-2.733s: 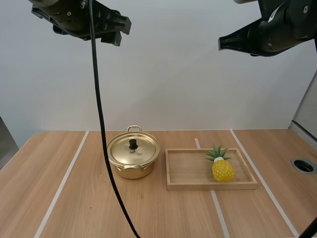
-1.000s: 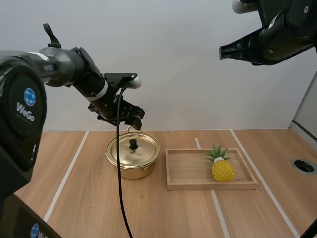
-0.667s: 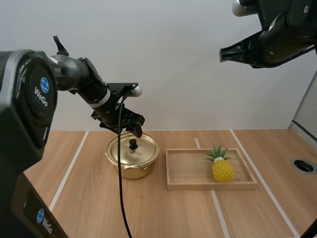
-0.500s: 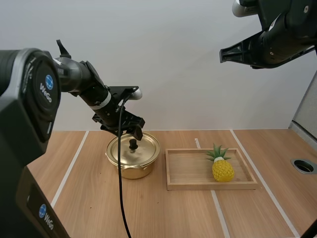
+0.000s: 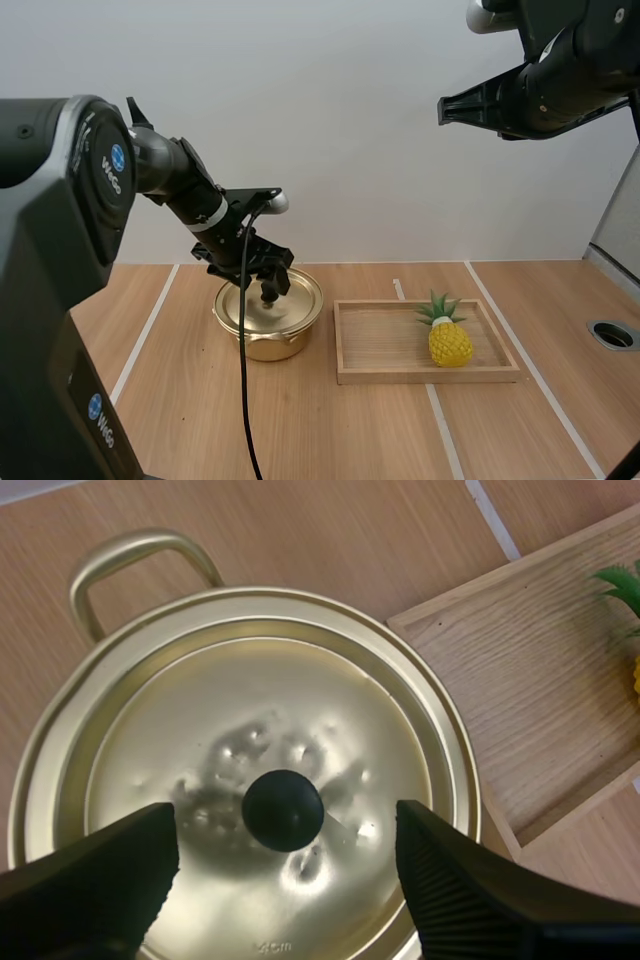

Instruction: Open the pot, put the pineapple inside, and close it

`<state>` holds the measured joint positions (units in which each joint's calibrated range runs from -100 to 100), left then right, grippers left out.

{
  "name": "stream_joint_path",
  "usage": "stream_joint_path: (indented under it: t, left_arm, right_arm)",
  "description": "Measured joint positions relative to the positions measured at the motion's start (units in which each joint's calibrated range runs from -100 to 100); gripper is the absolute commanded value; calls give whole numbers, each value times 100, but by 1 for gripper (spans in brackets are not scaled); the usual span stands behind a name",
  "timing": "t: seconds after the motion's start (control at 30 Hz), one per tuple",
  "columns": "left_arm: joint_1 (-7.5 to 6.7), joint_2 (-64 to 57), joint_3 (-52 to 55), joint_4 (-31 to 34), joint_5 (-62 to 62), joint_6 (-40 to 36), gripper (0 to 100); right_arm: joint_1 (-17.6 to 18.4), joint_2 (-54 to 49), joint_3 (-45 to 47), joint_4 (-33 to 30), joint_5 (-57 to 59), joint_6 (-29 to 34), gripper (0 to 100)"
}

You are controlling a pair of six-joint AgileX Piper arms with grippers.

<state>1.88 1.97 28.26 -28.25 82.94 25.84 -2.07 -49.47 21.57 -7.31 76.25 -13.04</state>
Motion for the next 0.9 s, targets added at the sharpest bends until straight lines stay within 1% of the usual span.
stream_joint_path:
  t: [0.3,0.53,0.9]
  left_arm:
    - [0,10,0,-157,-16,257,100]
    - [0,274,0,-179,-34,317,100]
    - [0,311,0,-223,-34,389,100]
  right_arm:
    - [0,0,0,10,71,-27,0]
    - [0,0,0,10,71,-27,0]
    - [0,0,0,10,137,-27,0]
